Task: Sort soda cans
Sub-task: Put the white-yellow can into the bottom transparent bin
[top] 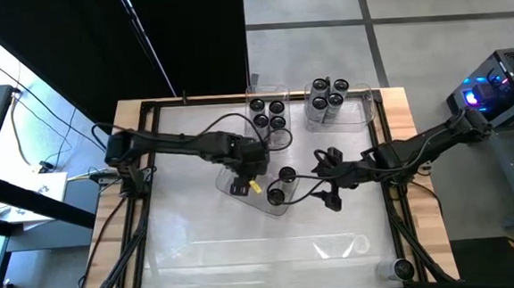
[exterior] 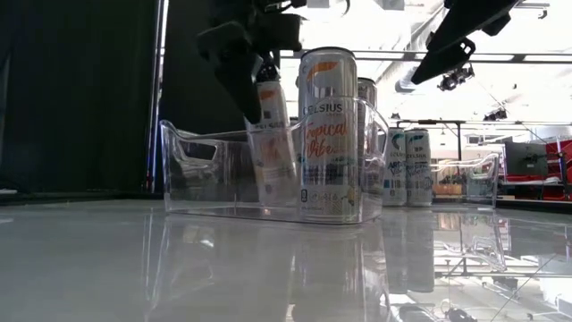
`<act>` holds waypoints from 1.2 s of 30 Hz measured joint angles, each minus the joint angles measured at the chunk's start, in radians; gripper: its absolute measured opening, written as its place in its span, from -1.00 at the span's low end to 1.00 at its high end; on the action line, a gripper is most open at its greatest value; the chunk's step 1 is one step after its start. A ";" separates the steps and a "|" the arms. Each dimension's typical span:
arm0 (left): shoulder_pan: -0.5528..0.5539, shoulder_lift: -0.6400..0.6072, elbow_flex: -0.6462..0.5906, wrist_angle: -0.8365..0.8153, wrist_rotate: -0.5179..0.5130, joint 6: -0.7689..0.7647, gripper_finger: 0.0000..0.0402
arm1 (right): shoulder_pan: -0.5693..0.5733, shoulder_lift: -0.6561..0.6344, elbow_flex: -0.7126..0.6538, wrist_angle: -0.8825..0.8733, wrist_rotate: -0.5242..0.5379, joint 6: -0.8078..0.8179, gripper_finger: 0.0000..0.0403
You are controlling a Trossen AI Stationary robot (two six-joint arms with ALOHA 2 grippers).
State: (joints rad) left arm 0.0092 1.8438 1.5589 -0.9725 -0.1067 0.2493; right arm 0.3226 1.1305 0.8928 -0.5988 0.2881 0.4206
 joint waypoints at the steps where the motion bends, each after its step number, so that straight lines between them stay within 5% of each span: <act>1: 0.005 0.004 0.000 0.002 0.017 0.000 0.32 | 0.000 0.000 0.000 0.003 0.003 0.000 0.76; 8: 0.044 0.018 0.000 0.063 0.121 0.034 0.34 | 0.000 0.000 0.000 0.041 0.042 0.008 0.76; 31: 0.083 -0.013 0.002 0.138 0.128 0.022 0.65 | -0.002 0.001 0.000 0.065 0.046 -0.037 0.76; 36: 0.085 -0.074 -0.020 0.114 0.128 -0.039 0.64 | -0.001 -0.010 0.000 0.087 0.181 -0.006 0.76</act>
State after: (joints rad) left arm 0.0946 1.7701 1.5393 -0.8589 0.0216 0.2106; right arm 0.3214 1.1202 0.8928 -0.5118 0.4693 0.4144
